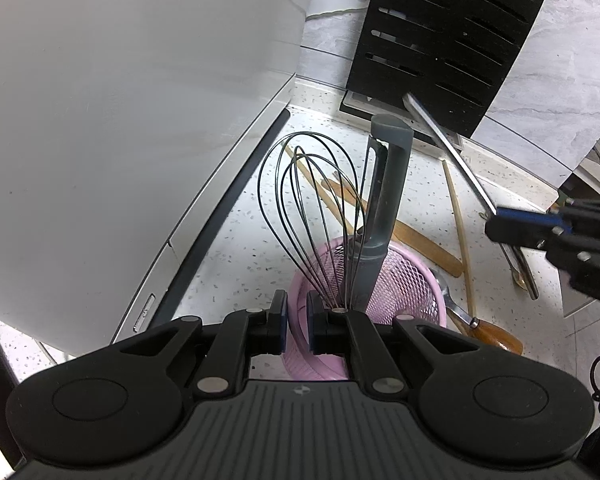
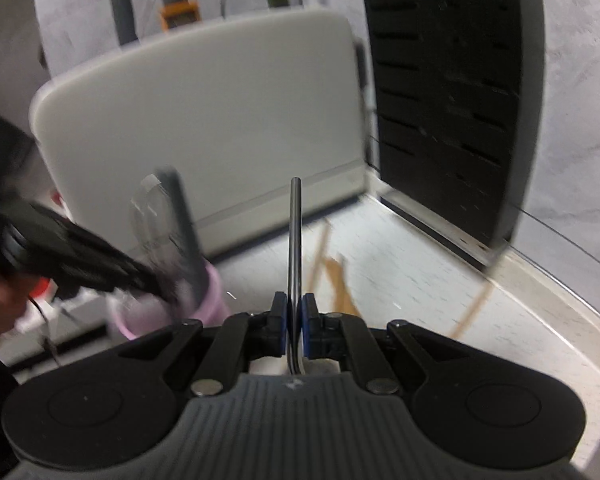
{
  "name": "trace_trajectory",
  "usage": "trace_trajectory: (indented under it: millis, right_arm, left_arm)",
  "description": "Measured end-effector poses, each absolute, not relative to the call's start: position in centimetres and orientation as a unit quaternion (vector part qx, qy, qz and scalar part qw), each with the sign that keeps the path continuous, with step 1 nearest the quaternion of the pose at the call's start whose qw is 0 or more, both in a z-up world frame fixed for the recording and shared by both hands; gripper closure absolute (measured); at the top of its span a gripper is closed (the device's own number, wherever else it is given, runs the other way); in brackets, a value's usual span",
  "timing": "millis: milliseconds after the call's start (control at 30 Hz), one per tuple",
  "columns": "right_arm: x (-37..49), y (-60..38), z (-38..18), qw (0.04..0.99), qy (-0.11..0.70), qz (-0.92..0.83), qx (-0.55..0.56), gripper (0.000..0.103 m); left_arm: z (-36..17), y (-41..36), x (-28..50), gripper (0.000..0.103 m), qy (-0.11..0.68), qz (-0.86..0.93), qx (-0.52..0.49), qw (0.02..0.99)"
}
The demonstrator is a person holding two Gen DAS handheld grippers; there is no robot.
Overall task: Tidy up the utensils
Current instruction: 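Lift the metal rod and lower it into the pink mesh cup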
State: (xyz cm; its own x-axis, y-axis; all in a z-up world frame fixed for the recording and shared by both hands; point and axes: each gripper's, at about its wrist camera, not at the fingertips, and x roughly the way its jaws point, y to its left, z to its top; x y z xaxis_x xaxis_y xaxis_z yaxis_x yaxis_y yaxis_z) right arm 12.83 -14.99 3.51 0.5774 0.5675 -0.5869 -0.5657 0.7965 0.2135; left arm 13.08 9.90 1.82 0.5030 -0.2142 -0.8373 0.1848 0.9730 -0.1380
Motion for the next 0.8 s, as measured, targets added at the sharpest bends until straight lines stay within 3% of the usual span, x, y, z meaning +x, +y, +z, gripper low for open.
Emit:
trace_trajectory:
  millis: [300, 567, 800]
  right_arm:
    - [13.0, -13.7, 4.7, 0.879, 0.265, 0.373, 0.139, 0.099]
    - [12.4, -10.8, 4.5, 0.872, 0.229, 0.409, 0.137, 0.099]
    - [13.1, -10.2, 2.2, 0.867, 0.252, 0.406, 0.138, 0.099]
  left_arm:
    - [1.7, 9.3, 13.0, 0.094, 0.489, -0.127, -0.017, 0.863]
    - [1.7, 9.4, 13.0, 0.092, 0.49, -0.134, -0.018, 0.861]
    - [1.6, 9.5, 13.0, 0.092, 0.491, -0.136, -0.018, 0.86]
